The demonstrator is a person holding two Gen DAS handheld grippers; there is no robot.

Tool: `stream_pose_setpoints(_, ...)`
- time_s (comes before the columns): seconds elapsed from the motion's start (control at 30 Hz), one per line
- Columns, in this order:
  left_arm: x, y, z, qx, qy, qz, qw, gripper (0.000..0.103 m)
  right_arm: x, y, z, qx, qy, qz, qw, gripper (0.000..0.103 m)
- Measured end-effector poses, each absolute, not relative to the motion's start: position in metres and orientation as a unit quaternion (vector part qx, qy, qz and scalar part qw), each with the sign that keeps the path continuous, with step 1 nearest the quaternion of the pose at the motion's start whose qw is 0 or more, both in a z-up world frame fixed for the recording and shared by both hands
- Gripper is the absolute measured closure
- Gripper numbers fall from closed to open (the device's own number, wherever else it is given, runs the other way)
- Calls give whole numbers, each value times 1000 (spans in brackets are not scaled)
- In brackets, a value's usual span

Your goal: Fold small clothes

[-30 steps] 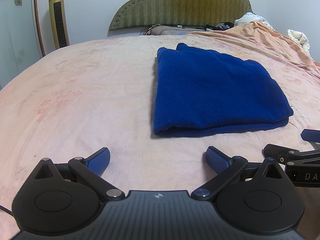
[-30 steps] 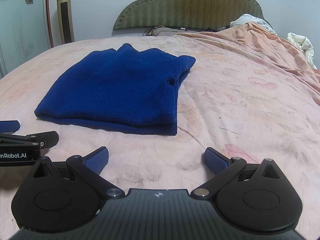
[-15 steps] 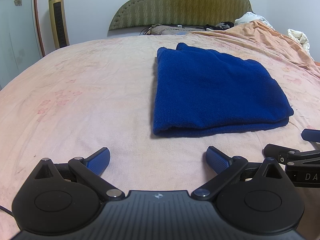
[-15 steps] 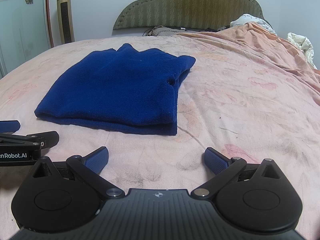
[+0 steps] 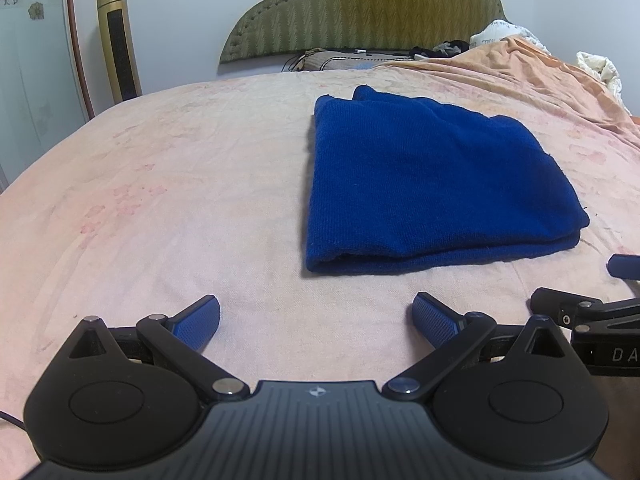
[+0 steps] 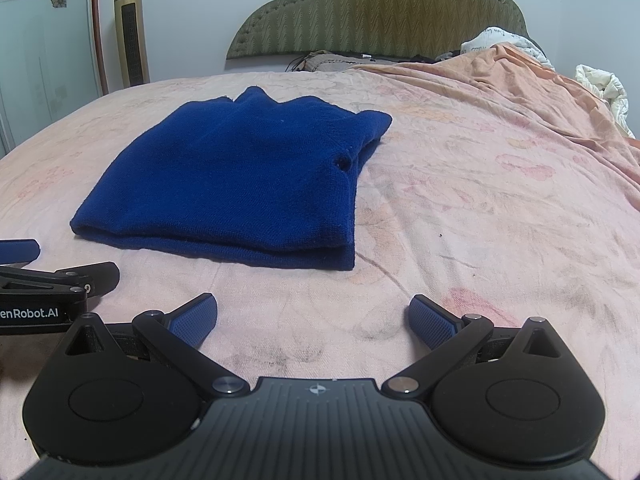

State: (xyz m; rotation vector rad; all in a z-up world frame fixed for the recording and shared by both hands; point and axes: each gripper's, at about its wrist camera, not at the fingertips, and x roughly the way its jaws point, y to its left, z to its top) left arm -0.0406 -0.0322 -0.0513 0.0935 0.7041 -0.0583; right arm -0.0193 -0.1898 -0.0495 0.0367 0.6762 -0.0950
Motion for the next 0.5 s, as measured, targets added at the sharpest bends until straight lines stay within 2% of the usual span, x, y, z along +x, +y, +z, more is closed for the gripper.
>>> stream_pose_setpoints(0.5,-49,-39,-37,68,333,-33,940,0,-35,-186,-36,9,327,-18,945,1)
